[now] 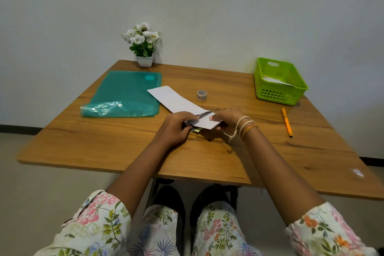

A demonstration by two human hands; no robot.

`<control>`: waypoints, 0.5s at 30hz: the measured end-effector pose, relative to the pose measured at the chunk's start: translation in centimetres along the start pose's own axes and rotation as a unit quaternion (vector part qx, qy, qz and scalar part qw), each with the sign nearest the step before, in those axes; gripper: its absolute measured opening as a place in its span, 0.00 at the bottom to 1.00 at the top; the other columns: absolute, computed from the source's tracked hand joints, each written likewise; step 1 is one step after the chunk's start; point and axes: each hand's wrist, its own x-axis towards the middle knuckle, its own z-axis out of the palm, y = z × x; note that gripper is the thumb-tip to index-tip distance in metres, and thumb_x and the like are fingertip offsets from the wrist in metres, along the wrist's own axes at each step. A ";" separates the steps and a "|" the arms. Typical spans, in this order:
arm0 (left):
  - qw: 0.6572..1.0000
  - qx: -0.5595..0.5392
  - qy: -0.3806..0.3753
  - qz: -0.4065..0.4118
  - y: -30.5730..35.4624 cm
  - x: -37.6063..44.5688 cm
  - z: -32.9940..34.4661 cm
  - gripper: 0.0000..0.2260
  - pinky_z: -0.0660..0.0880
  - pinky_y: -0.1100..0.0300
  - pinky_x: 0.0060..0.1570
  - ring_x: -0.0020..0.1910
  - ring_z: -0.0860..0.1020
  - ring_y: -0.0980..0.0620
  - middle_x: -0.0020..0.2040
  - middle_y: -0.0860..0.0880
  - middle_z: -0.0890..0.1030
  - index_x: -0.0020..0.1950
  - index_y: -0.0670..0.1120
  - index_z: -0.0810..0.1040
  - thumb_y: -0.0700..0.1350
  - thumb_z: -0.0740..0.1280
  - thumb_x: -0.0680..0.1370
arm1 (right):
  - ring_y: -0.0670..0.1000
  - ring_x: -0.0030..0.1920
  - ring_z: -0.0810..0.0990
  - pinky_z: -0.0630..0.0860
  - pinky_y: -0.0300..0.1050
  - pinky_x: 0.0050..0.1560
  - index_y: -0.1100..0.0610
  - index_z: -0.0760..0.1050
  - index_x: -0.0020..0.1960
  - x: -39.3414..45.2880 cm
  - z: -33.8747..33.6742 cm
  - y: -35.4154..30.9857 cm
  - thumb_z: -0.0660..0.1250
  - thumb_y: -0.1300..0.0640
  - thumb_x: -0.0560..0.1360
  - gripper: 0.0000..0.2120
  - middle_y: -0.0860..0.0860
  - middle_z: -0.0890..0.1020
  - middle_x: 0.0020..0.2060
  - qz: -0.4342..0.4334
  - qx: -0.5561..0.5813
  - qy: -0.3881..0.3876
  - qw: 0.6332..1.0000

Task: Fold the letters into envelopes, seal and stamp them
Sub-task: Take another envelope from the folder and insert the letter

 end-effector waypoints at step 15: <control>0.999 -0.040 0.013 -0.011 0.3 0.1 -0.2 0.18 0.74 0.71 0.53 0.55 0.77 0.59 0.57 0.49 0.83 0.58 0.46 0.82 0.32 0.70 0.71 | 0.53 0.27 0.80 0.79 0.42 0.26 0.64 0.74 0.40 -1.1 0.6 0.4 0.69 0.74 0.69 0.08 0.61 0.79 0.32 -0.041 0.116 0.109 0.986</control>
